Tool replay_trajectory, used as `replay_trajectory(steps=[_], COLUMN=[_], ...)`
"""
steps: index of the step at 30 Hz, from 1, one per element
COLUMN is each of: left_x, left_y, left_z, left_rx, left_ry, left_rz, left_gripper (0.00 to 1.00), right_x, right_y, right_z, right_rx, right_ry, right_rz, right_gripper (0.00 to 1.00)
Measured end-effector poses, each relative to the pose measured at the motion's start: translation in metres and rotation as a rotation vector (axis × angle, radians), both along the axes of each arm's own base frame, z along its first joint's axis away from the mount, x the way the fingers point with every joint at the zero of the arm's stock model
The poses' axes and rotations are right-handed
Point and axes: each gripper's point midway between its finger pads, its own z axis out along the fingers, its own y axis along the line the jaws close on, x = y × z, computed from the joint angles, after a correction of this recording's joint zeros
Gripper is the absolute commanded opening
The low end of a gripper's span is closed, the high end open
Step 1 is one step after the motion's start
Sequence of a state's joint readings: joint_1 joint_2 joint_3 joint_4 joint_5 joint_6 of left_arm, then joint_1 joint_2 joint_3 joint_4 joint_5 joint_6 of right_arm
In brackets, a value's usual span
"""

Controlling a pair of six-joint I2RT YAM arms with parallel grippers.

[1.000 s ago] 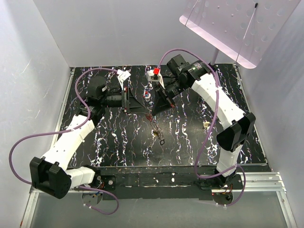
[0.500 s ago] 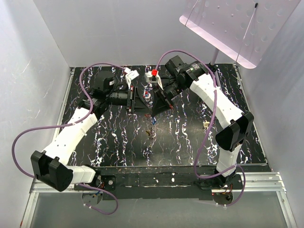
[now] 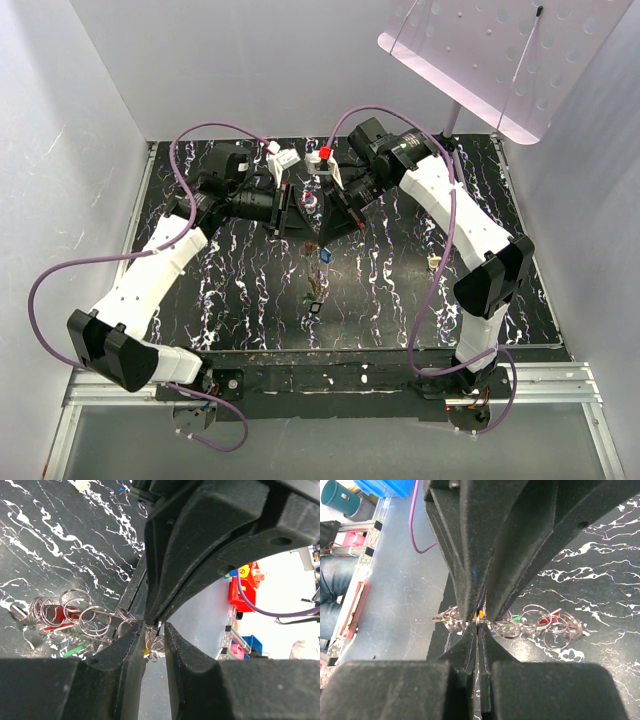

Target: Put the keys on the keyring

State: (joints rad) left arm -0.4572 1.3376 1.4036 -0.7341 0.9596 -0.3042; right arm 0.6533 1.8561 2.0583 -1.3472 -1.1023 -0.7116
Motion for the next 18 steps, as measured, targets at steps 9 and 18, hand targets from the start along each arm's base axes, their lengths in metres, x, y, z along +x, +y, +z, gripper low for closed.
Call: replay_trajectory(steps=[9,18], left_x=[-0.0013,-0.0010], left_y=[-0.0003,-0.0010], left_z=[-0.0097,-0.0079], left_rx=[0.046,0.041], left_ry=[0.013,-0.025], left_rz=[-0.010,-0.019], left_gripper=[0.06,0.00], right_x=[-0.0006,0.0006], right_y=[0.0000,-0.0015], right_z=[-0.0023,-0.0038], right_rx=[-0.007,-0.016], right_ry=[0.006,0.013], right_rz=[0.000,-0.008], right_gripper=[0.01,0.39])
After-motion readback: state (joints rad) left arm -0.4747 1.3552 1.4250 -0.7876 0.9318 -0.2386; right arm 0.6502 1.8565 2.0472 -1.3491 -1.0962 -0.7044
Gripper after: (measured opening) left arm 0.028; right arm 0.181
